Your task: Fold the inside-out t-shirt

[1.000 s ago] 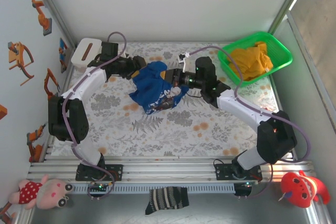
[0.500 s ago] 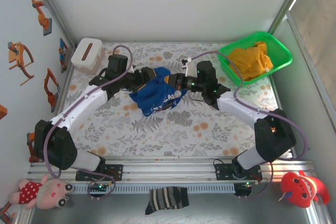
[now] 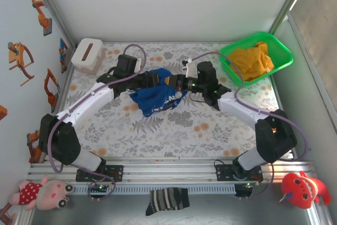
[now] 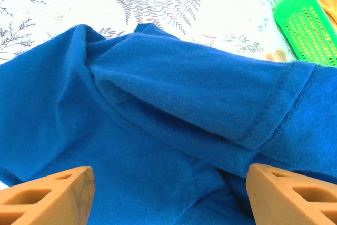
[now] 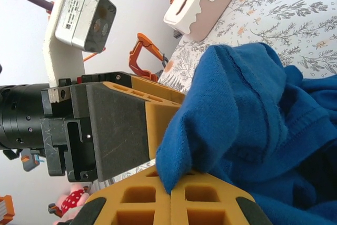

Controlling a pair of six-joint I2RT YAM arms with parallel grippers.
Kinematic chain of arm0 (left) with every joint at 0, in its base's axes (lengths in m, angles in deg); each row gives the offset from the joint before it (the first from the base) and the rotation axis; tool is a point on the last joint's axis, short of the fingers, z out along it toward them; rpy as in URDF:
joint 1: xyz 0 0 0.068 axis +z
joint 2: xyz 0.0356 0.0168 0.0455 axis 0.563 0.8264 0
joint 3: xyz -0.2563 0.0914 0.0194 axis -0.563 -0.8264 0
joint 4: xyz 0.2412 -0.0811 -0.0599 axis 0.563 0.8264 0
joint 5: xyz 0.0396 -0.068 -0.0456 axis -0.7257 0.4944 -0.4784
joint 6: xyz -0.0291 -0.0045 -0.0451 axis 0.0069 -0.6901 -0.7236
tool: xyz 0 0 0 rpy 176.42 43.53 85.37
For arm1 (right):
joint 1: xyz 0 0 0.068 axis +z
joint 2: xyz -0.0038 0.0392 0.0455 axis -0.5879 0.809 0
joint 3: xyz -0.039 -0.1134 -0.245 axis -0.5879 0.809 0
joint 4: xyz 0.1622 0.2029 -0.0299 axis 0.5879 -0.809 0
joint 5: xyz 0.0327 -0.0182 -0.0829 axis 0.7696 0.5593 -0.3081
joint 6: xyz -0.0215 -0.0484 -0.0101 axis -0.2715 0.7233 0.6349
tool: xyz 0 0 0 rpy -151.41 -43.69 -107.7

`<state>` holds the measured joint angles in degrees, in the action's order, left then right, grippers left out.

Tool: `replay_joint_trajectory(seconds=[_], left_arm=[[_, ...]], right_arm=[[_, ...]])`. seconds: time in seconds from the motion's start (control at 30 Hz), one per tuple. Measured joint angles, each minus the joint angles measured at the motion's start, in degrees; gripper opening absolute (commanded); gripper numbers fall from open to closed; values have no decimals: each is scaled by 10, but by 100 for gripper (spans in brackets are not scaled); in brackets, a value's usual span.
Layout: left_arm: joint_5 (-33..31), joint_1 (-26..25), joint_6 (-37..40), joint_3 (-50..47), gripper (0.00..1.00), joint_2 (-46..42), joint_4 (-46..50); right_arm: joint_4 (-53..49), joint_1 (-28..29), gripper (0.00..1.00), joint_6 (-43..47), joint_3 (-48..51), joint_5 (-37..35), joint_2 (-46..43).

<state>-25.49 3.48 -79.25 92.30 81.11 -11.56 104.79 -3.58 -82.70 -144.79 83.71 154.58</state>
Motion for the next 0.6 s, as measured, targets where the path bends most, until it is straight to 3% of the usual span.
replay_joint_trajectory(seconds=[0.27, 0.37, 0.43, 0.6], left_arm=[[34, -31, -78, -1, 75, 54, -6], [41, -41, -110, -10, 71, 85, -11], [40, -43, -128, -19, 61, 103, -12], [34, -36, -148, -24, 10, 136, -25]], right_arm=[[-2, -1, 0, 0, 0, -5, 0], [-6, -2, 0, 0, 1, -10, 0], [-6, -3, 0, 0, 7, -17, -3], [-4, -7, 0, -3, 47, -32, -31]])
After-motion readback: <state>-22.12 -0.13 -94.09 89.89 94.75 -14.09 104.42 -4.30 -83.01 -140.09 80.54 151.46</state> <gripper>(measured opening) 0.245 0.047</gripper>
